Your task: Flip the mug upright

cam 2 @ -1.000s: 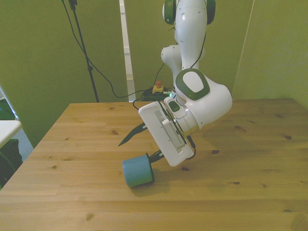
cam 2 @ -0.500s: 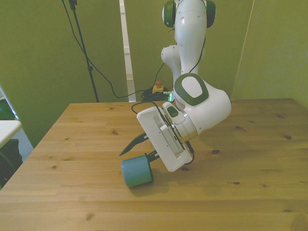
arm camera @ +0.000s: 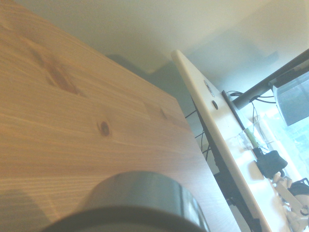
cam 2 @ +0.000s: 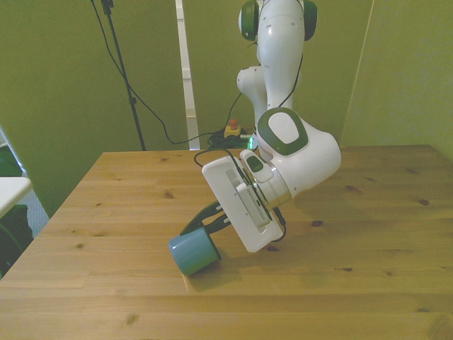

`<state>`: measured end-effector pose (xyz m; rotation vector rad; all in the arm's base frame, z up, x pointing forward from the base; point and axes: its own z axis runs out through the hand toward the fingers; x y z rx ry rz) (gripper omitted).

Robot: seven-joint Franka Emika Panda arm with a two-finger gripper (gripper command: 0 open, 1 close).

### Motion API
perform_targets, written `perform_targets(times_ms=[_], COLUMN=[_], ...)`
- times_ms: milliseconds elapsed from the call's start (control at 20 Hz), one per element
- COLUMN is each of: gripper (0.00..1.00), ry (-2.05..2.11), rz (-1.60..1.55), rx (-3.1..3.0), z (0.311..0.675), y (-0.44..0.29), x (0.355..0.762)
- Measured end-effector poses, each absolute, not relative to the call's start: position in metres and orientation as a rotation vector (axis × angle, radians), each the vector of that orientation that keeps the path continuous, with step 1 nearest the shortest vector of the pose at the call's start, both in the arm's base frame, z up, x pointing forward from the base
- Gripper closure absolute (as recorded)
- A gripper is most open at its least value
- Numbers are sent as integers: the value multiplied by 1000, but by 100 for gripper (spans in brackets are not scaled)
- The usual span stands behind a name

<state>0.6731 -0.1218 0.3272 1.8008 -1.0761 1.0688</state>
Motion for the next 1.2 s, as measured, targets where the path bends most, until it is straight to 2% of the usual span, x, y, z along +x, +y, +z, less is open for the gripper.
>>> perform_targets(times_ms=[200,400,700,1000,1200], gripper=[100,100,100,100,100], ry=[-1224,-1319,-1450,-1517,-1542], rz=[1082,1089,961,889,769], rx=[1921,2125,2425,2585,2695], z=[363,401,405,434,435], y=[-102,-84,-60,-49,-43], x=[665,638,602,579,569])
